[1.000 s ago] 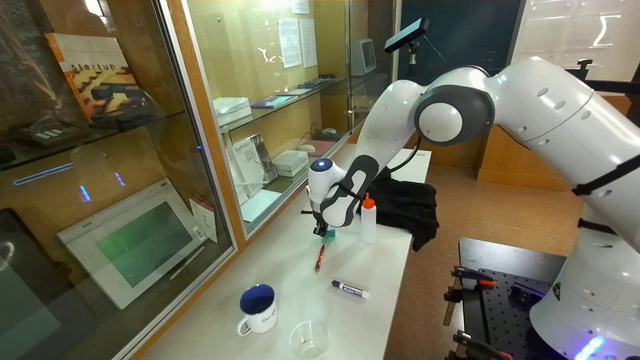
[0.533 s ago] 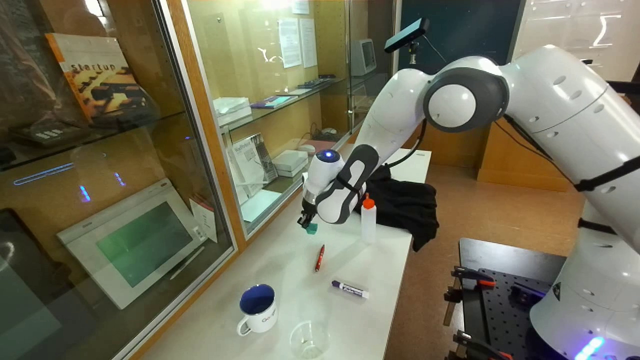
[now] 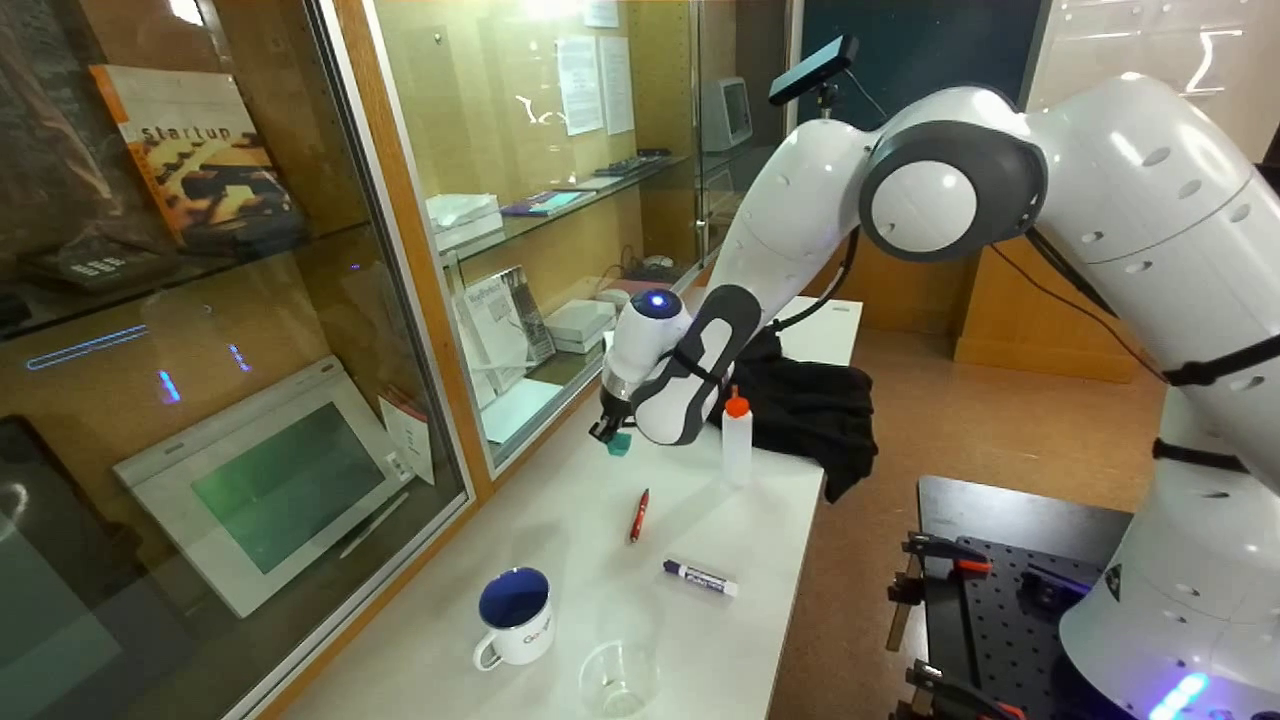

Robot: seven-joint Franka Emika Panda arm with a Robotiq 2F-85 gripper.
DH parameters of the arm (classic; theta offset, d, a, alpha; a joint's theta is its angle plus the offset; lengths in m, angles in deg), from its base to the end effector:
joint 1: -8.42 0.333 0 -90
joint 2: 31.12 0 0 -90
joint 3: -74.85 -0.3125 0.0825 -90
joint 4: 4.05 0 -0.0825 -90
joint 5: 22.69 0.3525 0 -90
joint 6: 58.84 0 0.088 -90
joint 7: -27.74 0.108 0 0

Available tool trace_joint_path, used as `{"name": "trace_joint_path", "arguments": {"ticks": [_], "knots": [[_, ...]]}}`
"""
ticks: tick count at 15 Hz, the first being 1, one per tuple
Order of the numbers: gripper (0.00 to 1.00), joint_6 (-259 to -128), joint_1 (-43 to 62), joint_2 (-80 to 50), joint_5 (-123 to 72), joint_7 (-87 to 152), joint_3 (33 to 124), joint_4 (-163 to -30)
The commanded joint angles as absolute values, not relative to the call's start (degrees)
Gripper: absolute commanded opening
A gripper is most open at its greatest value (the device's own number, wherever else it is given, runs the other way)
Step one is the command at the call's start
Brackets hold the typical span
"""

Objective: Pick up the sponge and wipe the window

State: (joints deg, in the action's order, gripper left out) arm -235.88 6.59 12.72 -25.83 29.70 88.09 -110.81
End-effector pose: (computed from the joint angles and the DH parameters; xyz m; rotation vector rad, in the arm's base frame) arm 0.6330 -0.1476 0.1869 2.8503 -0.2021 0.6620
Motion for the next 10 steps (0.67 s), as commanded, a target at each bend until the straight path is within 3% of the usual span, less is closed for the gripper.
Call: {"name": "trace_joint_path", "arguments": {"ticks": [1,6,10], "knots": [[0.02,-239.98,1.95,13.46,-24.49,28.31,82.52,-109.48],[0.02,-252.02,-10.93,13.42,-29.93,22.5,67.23,-107.39],[0.02,-259.24,-14.06,13.43,-36.39,19.72,64.58,-106.19]]}}
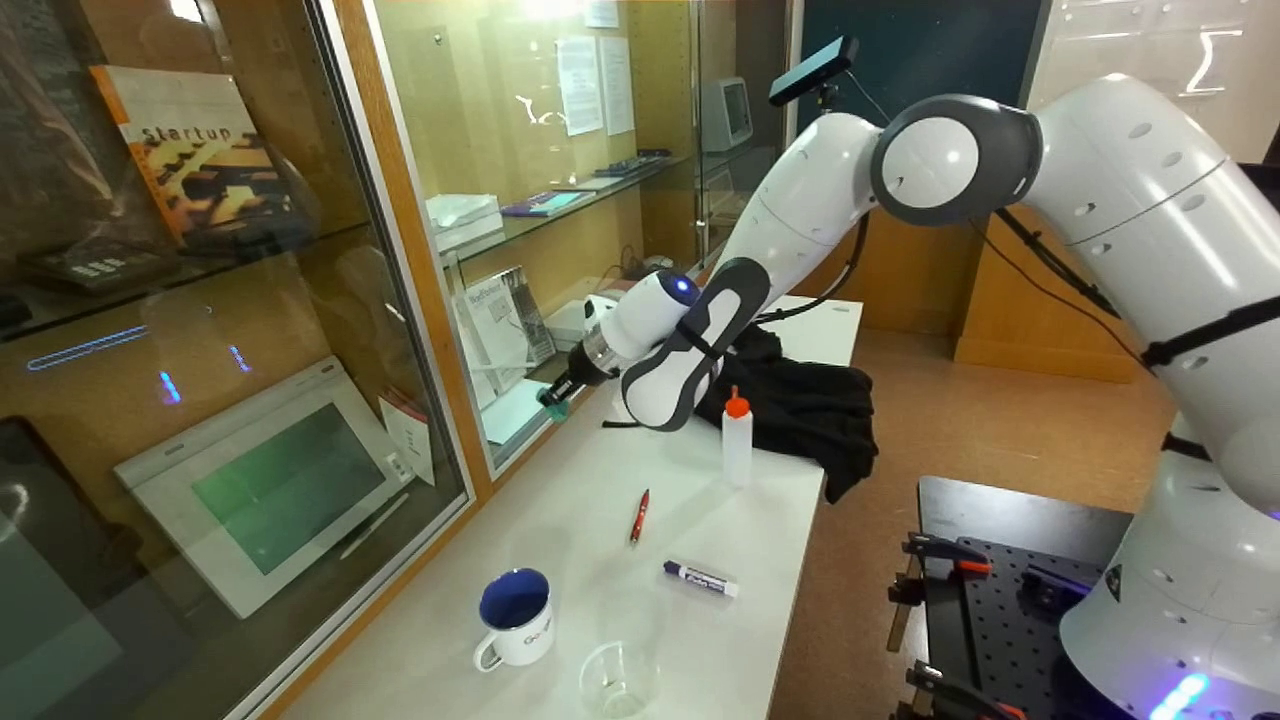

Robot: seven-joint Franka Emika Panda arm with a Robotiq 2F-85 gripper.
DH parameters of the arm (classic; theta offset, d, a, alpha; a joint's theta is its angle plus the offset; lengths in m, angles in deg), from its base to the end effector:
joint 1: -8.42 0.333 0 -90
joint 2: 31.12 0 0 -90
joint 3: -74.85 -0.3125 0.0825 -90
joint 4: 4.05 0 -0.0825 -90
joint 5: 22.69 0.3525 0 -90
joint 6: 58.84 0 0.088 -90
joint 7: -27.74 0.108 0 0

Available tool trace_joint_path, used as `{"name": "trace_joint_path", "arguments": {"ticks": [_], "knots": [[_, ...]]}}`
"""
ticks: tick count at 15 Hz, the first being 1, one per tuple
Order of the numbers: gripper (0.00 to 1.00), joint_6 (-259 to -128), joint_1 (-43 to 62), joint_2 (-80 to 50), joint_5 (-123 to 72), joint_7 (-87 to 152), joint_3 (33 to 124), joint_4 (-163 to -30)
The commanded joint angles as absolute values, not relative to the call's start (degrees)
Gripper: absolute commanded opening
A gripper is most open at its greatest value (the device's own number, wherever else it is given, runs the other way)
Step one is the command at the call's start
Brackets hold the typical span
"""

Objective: Pick up the sponge and wipe the window

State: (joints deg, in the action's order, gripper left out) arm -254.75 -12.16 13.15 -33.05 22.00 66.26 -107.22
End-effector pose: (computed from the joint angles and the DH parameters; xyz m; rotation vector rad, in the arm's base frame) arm 0.6608 -0.1390 0.2462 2.7866 -0.0030 1.2723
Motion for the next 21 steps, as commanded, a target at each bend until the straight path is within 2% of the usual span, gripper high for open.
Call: {"name": "trace_joint_path", "arguments": {"ticks": [1,2,9,16,21], "knots": [[0.02,-260.95,-14.23,13.6,-37.61,19.41,64.61,-105.9],[0.02,-257.81,-14.96,14.44,-38.39,18.48,63.62,-101.01],[0.02,-256.93,-15.18,18.8,-39.61,14.57,61.89,-88.14],[0.02,-256.84,-14.15,18.35,-38.85,11.8,63.37,-88.15],[0.02,-256.86,-10.01,15.38,-38.48,14.77,70.72,-92.52]]}}
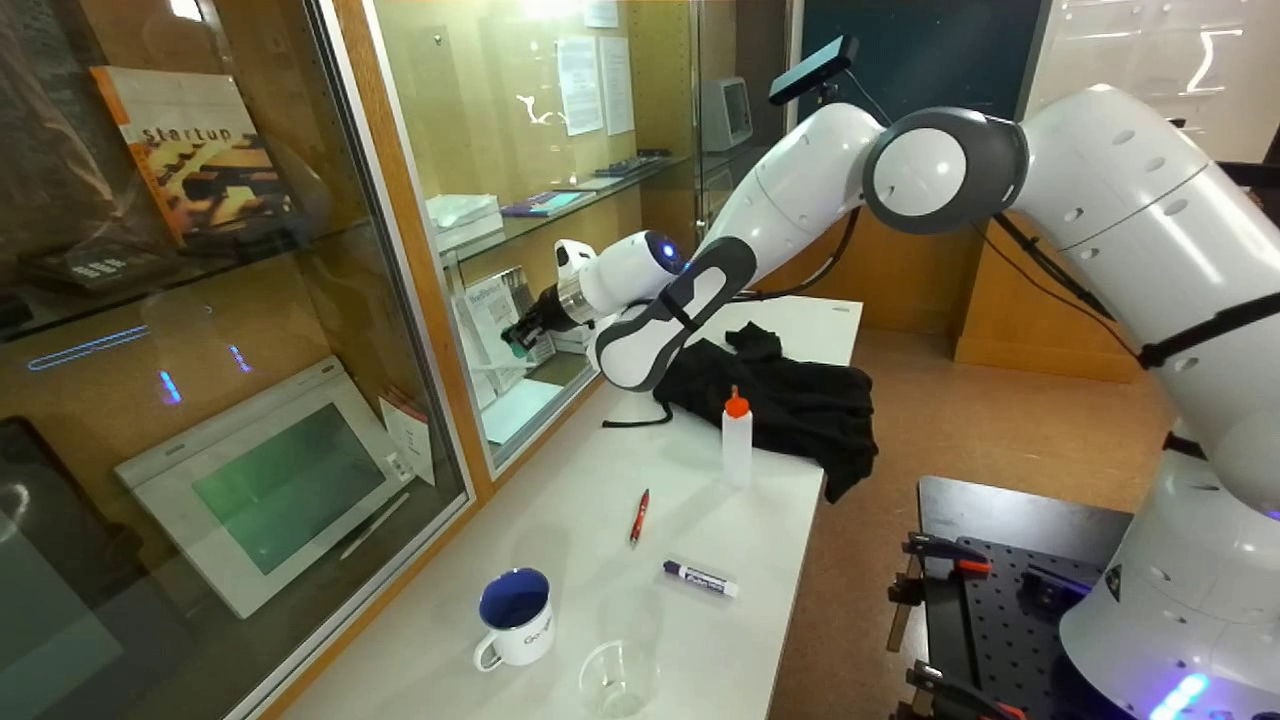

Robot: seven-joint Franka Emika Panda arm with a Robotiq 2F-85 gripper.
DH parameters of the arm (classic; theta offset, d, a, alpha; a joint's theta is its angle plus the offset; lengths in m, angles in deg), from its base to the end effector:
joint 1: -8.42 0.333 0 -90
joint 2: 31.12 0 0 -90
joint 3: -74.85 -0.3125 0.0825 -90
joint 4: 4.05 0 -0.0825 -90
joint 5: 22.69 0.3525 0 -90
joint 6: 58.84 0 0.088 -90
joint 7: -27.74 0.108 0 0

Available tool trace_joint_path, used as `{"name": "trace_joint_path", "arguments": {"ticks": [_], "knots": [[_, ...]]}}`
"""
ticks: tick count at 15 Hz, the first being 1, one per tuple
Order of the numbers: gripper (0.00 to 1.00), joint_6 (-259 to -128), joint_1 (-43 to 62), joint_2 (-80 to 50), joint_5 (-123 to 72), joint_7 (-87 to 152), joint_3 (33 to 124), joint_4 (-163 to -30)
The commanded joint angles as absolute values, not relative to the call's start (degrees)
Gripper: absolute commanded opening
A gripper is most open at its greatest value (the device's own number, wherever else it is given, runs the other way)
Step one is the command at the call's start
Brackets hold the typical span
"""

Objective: Pick up the sponge and wipe the window

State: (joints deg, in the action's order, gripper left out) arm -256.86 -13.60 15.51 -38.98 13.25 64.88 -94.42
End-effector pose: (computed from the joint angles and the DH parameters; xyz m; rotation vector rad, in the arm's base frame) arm 0.7027 -0.1537 0.3173 2.5041 0.2976 1.4764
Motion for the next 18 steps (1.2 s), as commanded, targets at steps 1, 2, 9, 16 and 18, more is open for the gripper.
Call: {"name": "trace_joint_path", "arguments": {"ticks": [1,2,9,16,18], "knots": [[0.02,-256.86,-8.65,14.67,-37.76,14.94,72.71,-93.76],[0.02,-256.78,-7.6,14.15,-37.51,15.19,74.35,-94.83],[0.02,-256.78,-3.23,14.35,-32.65,15.97,83.07,-95.28],[0.02,-256.86,-17.62,14.72,-44.1,15.44,61.19,-96.24],[0.02,-256.83,-22.52,15.56,-48.54,15.13,54.04,-97.26]]}}
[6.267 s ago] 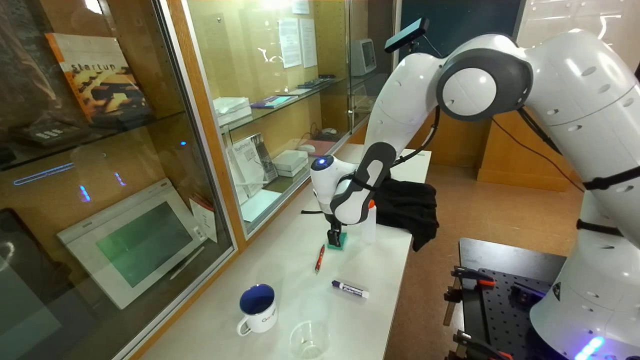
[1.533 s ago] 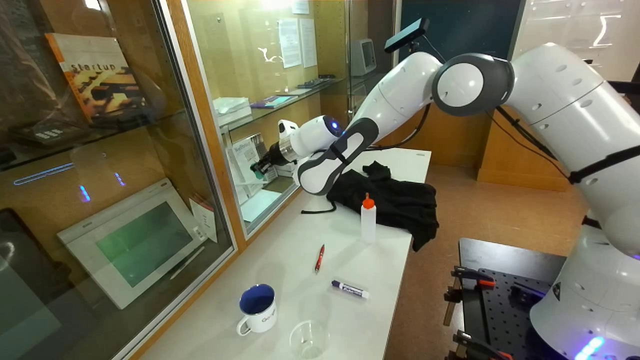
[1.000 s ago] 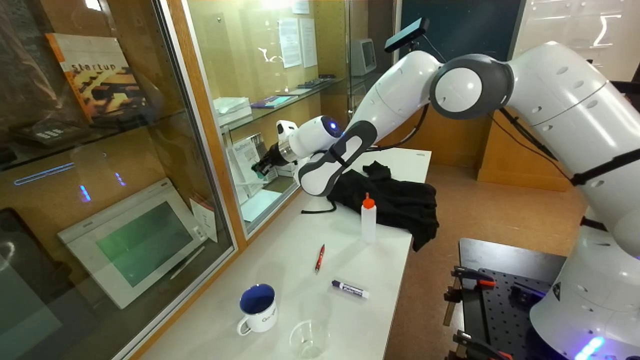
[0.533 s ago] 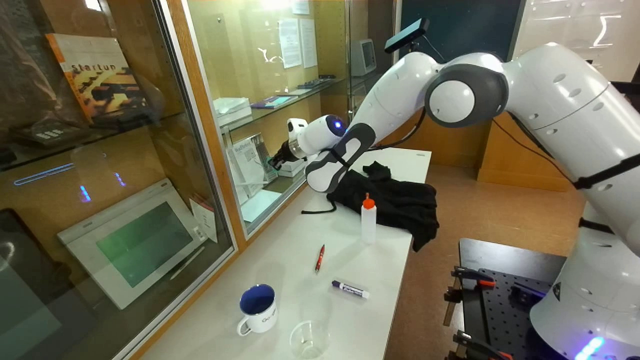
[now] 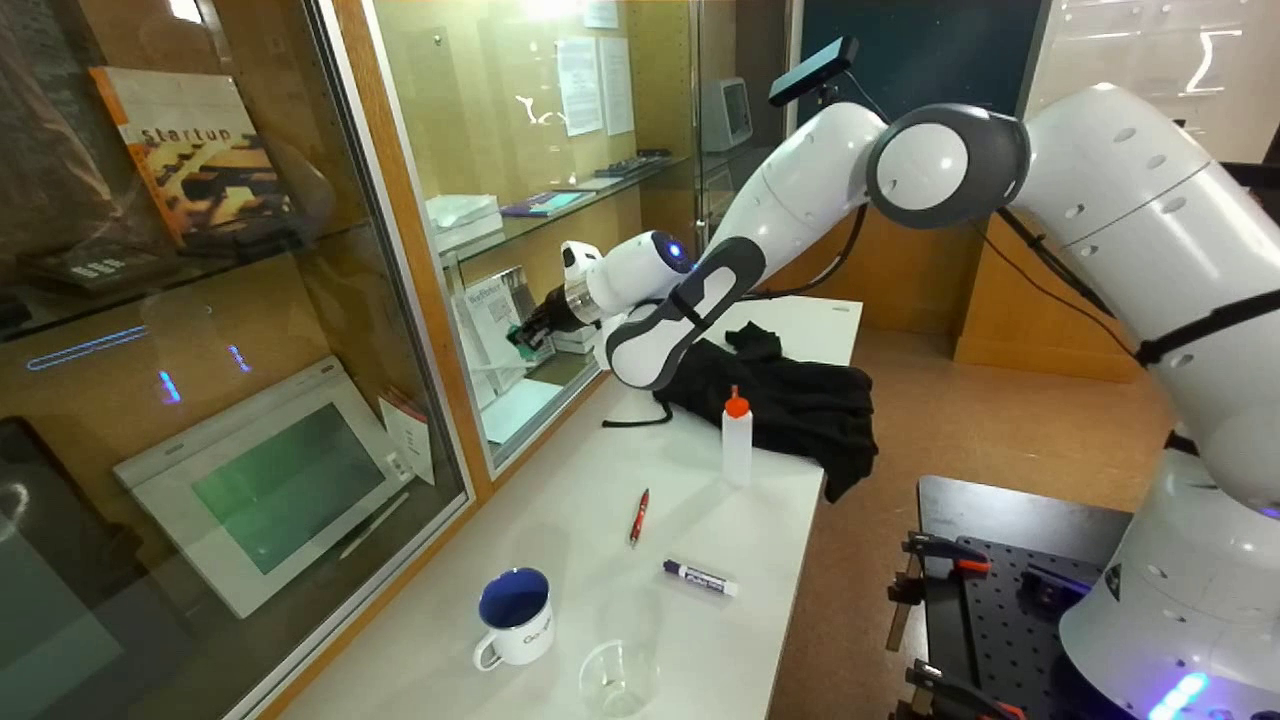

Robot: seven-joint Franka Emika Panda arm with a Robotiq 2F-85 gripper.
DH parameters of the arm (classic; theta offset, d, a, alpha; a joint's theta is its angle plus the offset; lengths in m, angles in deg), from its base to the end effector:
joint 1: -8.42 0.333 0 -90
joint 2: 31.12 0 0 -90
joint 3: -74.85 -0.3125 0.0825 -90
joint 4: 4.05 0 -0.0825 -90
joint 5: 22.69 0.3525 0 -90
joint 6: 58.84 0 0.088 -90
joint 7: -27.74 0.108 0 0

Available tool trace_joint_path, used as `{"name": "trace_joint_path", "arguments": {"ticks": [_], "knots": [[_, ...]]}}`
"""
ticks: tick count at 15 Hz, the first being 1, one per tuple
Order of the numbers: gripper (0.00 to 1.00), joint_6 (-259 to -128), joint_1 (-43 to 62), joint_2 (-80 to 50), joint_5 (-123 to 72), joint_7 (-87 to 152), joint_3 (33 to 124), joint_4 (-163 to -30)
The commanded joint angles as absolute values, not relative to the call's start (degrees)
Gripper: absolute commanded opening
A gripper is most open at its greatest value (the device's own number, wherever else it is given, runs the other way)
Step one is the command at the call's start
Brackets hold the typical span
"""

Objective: Pick up the sponge and wipe the window

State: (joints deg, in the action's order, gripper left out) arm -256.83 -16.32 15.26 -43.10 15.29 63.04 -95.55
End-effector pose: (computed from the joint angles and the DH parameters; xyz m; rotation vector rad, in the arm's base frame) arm 0.6962 -0.1606 0.3142 2.5201 0.3107 1.4728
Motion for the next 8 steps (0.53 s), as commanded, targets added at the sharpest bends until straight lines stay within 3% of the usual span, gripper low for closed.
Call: {"name": "trace_joint_path", "arguments": {"ticks": [1,5,8], "knots": [[0.02,-256.82,-24.41,15.94,-50.2,15.03,51.48,-97.93],[0.02,-256.82,-29.33,16.78,-53.68,15.15,46.15,-101.02],[0.02,-256.82,-28.66,15.74,-51.02,15.15,49.3,-101.96]]}}
